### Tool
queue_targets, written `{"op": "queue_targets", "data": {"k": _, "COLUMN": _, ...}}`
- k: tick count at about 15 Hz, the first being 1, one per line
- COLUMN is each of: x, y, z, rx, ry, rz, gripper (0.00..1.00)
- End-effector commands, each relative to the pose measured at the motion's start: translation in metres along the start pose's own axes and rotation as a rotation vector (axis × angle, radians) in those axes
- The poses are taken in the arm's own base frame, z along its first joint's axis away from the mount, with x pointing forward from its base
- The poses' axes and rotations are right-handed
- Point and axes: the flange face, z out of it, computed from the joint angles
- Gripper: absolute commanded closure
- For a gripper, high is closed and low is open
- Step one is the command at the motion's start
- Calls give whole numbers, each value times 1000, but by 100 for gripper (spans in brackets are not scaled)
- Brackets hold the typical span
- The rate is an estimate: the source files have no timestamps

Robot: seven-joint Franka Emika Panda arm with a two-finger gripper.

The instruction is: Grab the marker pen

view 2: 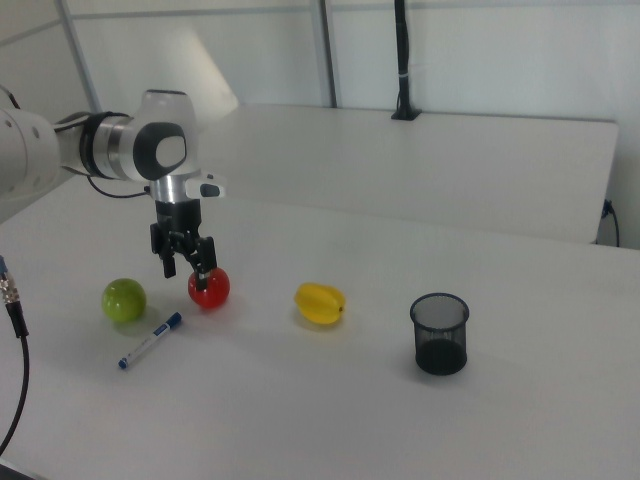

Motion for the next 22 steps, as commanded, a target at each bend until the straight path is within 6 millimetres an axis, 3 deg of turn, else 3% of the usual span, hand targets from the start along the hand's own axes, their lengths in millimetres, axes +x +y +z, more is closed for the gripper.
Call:
{"op": "queue_targets", "data": {"k": 1, "x": -42, "y": 50, "z": -79, "rx": 5, "ry": 14, "rz": -62, "gripper": 0}}
{"op": "queue_targets", "data": {"k": 4, "x": -75, "y": 95, "z": -134, "rx": 24, "ry": 30, "rz": -54, "gripper": 0}}
{"op": "queue_targets", "data": {"k": 6, "x": -93, "y": 110, "z": -153, "rx": 24, "ry": 25, "rz": -41, "gripper": 0}}
{"op": "queue_targets", "data": {"k": 9, "x": -96, "y": 118, "z": -159, "rx": 27, "ry": 25, "rz": -29, "gripper": 0}}
{"op": "queue_targets", "data": {"k": 16, "x": -126, "y": 183, "z": -207, "rx": 67, "ry": 105, "rz": -18, "gripper": 0}}
{"op": "queue_targets", "data": {"k": 22, "x": -129, "y": 188, "z": -212, "rx": 67, "ry": 116, "rz": -8, "gripper": 0}}
